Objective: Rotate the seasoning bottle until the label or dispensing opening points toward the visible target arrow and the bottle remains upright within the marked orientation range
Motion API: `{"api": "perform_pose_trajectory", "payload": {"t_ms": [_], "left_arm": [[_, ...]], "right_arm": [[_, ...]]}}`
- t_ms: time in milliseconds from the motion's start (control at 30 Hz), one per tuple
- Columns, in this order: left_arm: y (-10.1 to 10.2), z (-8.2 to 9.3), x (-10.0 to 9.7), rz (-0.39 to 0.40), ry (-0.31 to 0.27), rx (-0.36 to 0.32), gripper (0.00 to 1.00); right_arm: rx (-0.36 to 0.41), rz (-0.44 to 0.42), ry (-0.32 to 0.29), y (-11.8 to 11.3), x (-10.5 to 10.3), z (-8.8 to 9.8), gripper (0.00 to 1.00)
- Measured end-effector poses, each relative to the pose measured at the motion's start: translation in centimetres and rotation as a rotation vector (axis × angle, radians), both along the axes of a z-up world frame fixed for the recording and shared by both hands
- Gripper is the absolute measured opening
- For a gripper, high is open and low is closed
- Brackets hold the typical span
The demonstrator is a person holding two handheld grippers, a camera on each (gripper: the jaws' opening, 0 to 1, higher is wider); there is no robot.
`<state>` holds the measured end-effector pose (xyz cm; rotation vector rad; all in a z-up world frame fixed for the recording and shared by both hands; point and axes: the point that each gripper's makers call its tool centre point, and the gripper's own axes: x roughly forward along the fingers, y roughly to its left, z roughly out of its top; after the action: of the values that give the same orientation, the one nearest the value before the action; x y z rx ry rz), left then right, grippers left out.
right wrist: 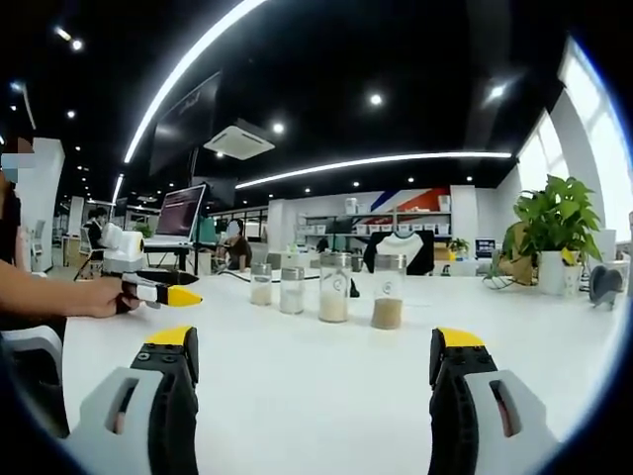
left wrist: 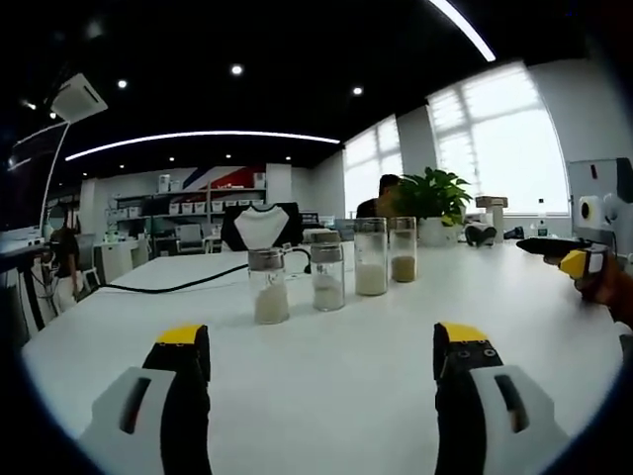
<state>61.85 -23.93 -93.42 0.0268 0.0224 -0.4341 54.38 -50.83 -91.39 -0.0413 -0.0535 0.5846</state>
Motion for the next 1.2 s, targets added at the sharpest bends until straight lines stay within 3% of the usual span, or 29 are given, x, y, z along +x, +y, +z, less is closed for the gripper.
{"api": "perform_pose_trajectory", "payload": {"t_ms": [333,633,1200], "left_arm": [[0.3,0.3,1.8,0.021,-0.016,-0.010,1.00],[-0.3,-0.6,4.0,0.017,0.012,0.056,1.00],[0.0,-0.2,6.9,0.040,0.002,0.017,0.97]], "right_arm": [[0.006,-0.009,0.000,-0.2,0.1,0.0,0.99],[0.005,-0.007,0.000,-0.2,0.1,0.0,0.99],[-0.001,-0.005,-0.001,-0.1,0.1,-0.1,0.99]]}}
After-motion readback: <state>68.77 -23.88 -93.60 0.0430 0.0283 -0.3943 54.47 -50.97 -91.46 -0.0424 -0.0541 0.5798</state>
